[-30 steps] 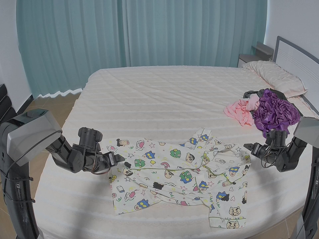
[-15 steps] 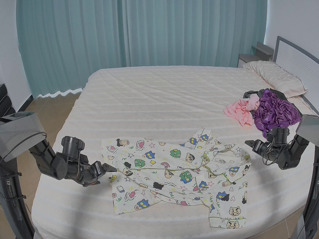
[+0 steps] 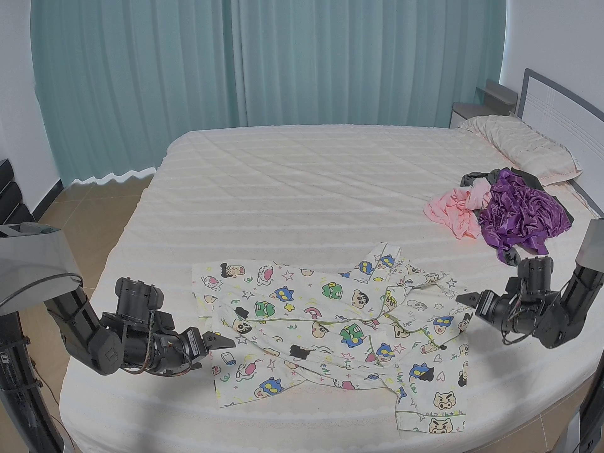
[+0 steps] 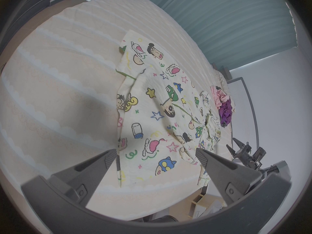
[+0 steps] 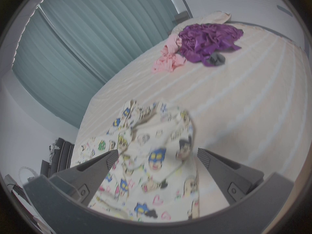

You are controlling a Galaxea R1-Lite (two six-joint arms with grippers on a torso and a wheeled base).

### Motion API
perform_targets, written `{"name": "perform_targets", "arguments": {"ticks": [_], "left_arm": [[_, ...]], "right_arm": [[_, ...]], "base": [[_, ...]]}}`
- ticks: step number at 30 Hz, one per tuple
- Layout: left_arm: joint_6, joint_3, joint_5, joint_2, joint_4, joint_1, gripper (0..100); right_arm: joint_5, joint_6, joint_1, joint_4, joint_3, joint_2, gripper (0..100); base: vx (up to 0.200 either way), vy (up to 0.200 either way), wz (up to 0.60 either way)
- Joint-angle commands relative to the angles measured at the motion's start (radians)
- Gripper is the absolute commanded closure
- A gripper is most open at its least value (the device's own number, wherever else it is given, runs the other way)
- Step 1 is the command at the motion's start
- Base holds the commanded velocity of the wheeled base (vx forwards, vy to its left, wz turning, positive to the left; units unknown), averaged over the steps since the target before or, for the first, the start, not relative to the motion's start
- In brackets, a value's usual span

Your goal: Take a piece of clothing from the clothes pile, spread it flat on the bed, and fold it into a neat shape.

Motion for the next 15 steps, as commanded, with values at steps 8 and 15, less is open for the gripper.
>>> {"name": "perform_targets", "arguments": {"ticks": [8, 15], "left_arm": [[-0.094, 0.047, 0.170, 0.022, -0.066, -0.120, 0], [-0.113, -0.001, 0.383, 0.111, -0.069, -0.204, 0]], "right_arm": [[-0.096, 0.173, 0.243, -0.467, 0.453, 0.067, 0], [-0.190, 0.293, 0.277, -0.603, 0.484, 0.171, 0]], "base": [[-0.200, 0.000, 0.00], [-0.029, 0.000, 0.00]]}}
